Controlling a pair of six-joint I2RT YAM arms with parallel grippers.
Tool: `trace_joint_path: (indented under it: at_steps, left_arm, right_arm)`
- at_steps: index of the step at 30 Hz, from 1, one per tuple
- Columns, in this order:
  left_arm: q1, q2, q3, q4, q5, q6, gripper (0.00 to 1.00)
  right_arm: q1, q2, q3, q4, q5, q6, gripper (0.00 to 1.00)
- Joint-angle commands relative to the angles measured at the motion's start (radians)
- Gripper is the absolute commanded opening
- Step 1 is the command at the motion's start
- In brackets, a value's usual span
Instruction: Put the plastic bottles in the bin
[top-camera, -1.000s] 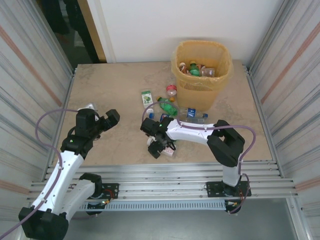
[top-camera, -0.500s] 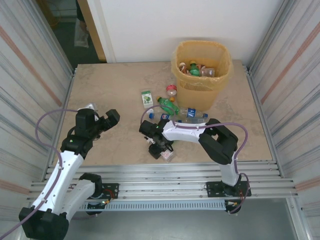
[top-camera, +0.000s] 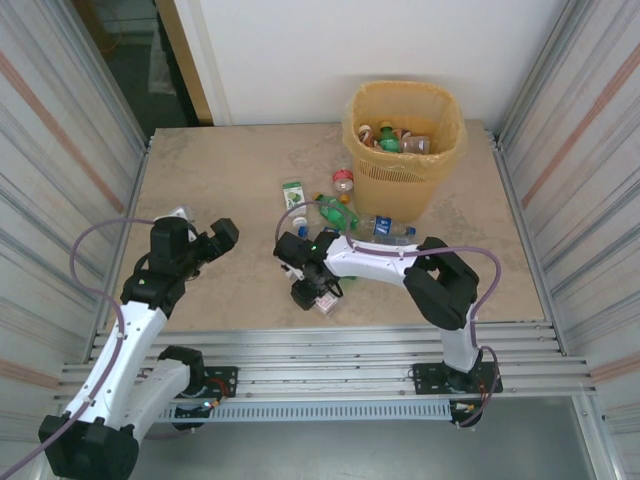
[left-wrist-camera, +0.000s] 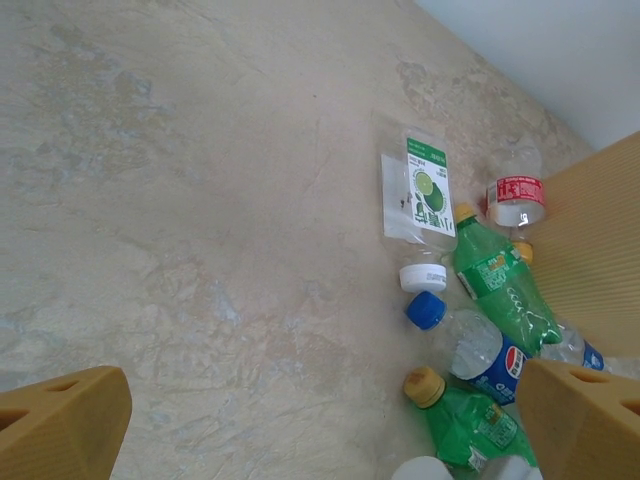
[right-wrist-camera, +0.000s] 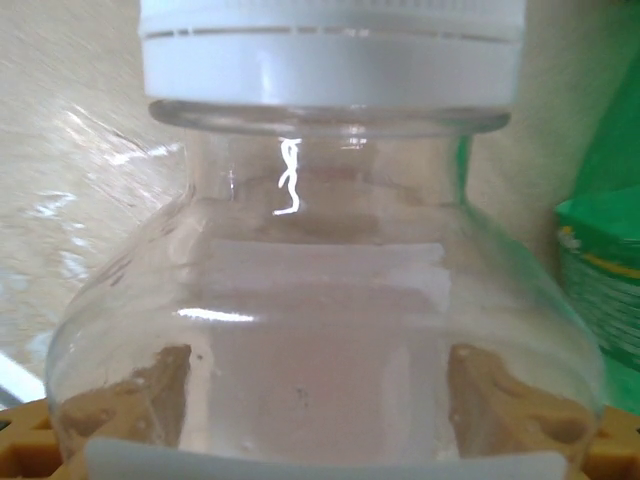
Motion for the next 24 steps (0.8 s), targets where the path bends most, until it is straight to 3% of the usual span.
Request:
trace_joint_path:
  at_steps: [1, 13, 24]
  left_arm:
    - [0.011, -0.011, -0.007, 0.004, -0.003, 0.006, 0.99]
    - [0.021, -0.006, -0.014, 0.015, 0.003, 0.01, 0.99]
    - [0.023, 0.01, -0.016, 0.032, 0.018, 0.009, 0.99]
  right_arm:
    - [-0.016, -0.104, 0.057, -0.028, 0.037, -0.005, 0.37]
    - [-0.174, -0.358, 0.208, -0.054, 0.146, 0.034, 0.35]
    - [-0.419, -0.501, 0.394, 0.003, 0.038, 0.017, 0.35]
